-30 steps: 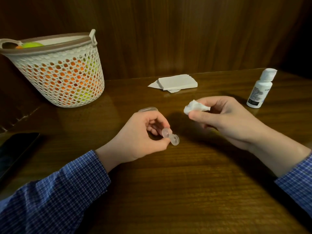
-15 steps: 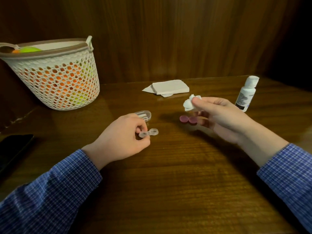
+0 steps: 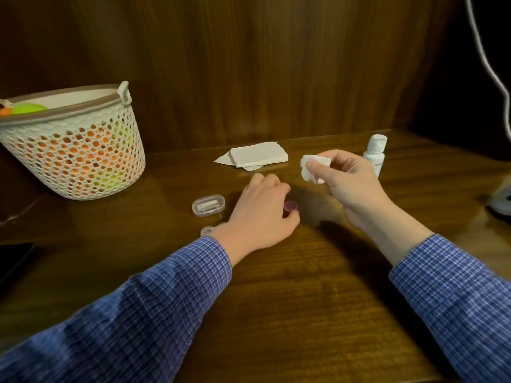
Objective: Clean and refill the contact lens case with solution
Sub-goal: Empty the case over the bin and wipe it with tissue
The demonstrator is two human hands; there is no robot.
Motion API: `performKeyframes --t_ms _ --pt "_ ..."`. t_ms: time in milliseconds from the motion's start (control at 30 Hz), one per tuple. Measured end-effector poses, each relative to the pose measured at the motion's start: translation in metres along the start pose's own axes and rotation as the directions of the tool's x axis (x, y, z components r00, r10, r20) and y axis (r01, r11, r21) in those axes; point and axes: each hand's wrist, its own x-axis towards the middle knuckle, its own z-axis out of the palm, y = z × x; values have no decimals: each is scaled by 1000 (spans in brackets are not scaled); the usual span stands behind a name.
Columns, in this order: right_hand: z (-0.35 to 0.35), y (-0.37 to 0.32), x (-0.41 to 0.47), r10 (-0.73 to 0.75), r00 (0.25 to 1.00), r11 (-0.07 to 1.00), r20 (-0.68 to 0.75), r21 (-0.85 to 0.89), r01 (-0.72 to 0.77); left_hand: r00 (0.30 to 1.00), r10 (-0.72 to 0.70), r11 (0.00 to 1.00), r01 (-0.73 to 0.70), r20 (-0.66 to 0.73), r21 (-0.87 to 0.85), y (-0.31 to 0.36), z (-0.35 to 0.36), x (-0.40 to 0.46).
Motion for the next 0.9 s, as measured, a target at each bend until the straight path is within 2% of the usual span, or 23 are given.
performKeyframes --t_ms 167,267,367,433,500,567,633,767,900 --pt "-1 5 8 59 998 995 20 -76 -57 999 -12 997 14 -36 69 -8 16 5" --pt "1 6 6 5 998 992 62 -125 2 1000 6 999 -5 -31 52 -8 15 5" --pt "1 8 4 -64 995 975 72 -209 78 996 40 999 -38 -83 24 -7 8 2" --pt "0 5 1 -96 989 970 110 -211 117 989 21 999 -27 -145 -43 -7 -2 -5" --pt "-1 1 -2 -111 967 978 229 -145 147 986 -36 989 11 -163 -150 -8 -13 -16" --pt "1 -2 -8 -103 905 993 413 -13 118 985 -87 961 43 -150 -272 -9 -23 -33" --pt "6 -2 -13 -81 840 997 536 39 72 976 -124 924 49 -178 -379 -11 -31 -51" --pt "20 4 -25 -78 803 996 591 18 83 954 -231 809 79 -191 -582 -15 -37 -73" --pt "27 7 -29 -68 826 998 559 26 64 961 -218 768 61 -170 -637 -16 -38 -75"
